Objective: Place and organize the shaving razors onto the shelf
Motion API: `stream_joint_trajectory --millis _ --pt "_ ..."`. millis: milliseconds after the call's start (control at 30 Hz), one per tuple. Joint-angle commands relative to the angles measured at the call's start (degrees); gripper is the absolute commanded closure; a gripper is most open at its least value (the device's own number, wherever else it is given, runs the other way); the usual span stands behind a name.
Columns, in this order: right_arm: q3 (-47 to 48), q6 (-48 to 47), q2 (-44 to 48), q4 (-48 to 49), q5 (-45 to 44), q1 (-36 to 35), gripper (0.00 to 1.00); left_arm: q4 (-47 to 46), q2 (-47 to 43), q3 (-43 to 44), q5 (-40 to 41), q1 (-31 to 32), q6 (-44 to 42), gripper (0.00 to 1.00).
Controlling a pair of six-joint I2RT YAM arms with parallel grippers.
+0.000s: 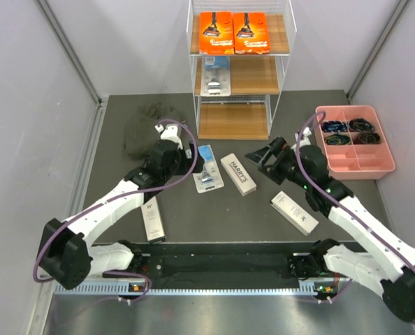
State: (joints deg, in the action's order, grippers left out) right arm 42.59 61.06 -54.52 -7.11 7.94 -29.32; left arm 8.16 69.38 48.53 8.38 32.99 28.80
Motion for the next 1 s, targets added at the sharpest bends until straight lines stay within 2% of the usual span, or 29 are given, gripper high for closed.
stream_joint_trajectory --millis 0,167,333,400,467,667,733,833,967 --pt "-5.1 -2.2 7.9 -7.3 -3.7 -0.5 0.02 0.2 -2.1 -2.4 -0.4 0.0 2.8 0.01" --pt "-10.2 -1.5 14.5 -11.1 -5.0 -0.5 0.01 3.2 1.9 -0.8 -0.9 -0.1 5.0 0.01" --pt "-11.0 -1.8 15.3 -12.1 -5.4 -0.5 0.01 5.8 8.7 4.2 -2.8 -0.1 6.4 0.01" --pt "-10.5 -2.4 14.4 -12.2 -5.2 -0.5 0.01 7.1 11.6 5.7 -3.9 -0.1 7.1 0.04" --pt "-10.2 -2.5 13.7 -12.0 -5.0 -0.5 0.01 8.9 15.0 8.8 -4.1 -0.1 8.0 0.12" --pt "-10.2 -1.7 12.0 -9.7 -3.8 -0.5 0.01 9.8 23.0 13.7 -6.4 -0.1 9.5 0.21" --pt "-10.3 -1.5 11.6 -9.4 -3.6 -0.5 0.01 9.8 24.7 15.4 -6.9 -0.1 9.9 0.26" --pt "-10.7 -1.3 11.6 -9.1 -3.5 -0.4 0.01 10.2 28.0 17.5 -7.3 0.0 10.7 0.40" --pt "-11.1 -1.3 11.8 -9.1 -3.5 -0.5 0.01 10.4 31.9 19.3 -7.1 -0.1 11.6 0.46"
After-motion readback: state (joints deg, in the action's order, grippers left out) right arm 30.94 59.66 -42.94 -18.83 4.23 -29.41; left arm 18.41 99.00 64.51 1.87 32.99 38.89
